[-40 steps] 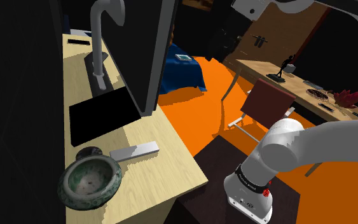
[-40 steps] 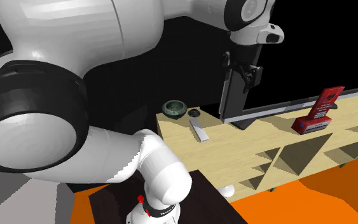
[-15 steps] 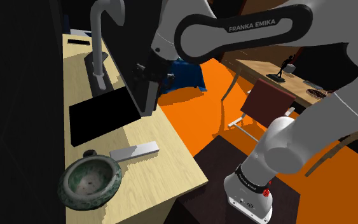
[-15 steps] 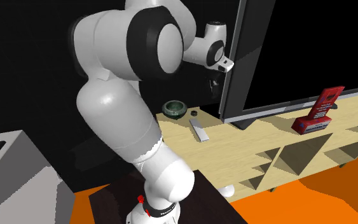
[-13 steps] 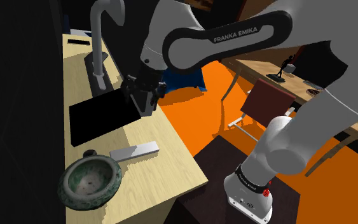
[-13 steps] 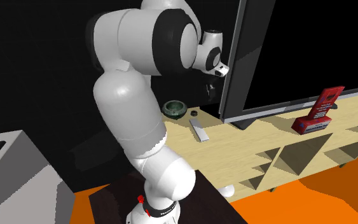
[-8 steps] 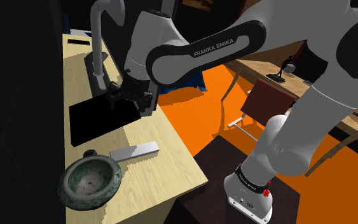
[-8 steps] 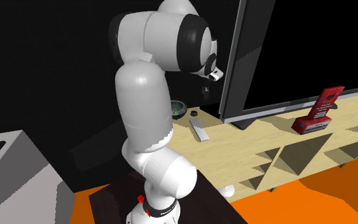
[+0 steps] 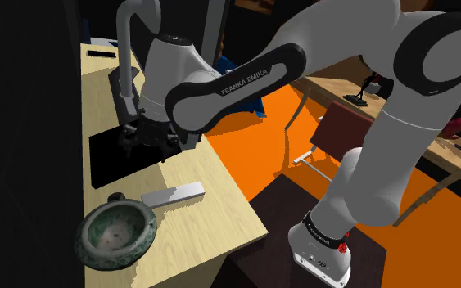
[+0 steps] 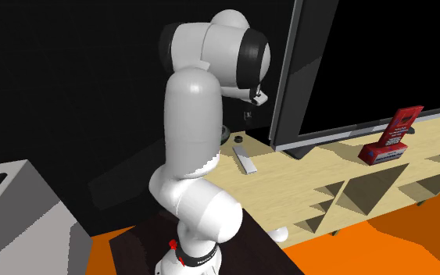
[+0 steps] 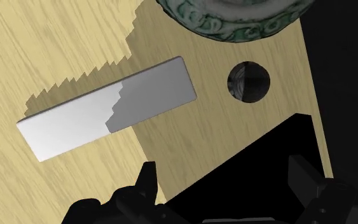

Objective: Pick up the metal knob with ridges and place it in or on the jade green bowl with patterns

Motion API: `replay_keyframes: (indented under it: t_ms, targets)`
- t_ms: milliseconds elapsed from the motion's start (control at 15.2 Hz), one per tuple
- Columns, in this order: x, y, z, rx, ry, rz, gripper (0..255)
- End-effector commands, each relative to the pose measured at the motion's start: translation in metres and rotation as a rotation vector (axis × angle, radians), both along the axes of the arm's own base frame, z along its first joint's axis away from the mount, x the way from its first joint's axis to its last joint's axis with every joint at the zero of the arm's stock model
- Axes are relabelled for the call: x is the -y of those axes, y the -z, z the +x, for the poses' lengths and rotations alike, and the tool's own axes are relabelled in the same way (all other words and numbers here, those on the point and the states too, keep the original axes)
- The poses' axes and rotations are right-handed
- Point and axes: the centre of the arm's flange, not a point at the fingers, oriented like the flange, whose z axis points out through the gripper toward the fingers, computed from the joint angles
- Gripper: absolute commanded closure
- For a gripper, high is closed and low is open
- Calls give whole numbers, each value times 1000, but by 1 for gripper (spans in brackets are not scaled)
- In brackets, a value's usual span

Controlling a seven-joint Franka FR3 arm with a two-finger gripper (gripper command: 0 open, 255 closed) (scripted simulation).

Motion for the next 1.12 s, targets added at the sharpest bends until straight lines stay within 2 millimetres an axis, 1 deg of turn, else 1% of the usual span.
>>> replay_keyframes:
  t_ms: [0,594,1056]
  targets:
    - [-15,21,6,-12,3,-3,0]
    - [-85,113,32,-62,13,-17,0]
    - [-88,150,34,-62,13,-17,0]
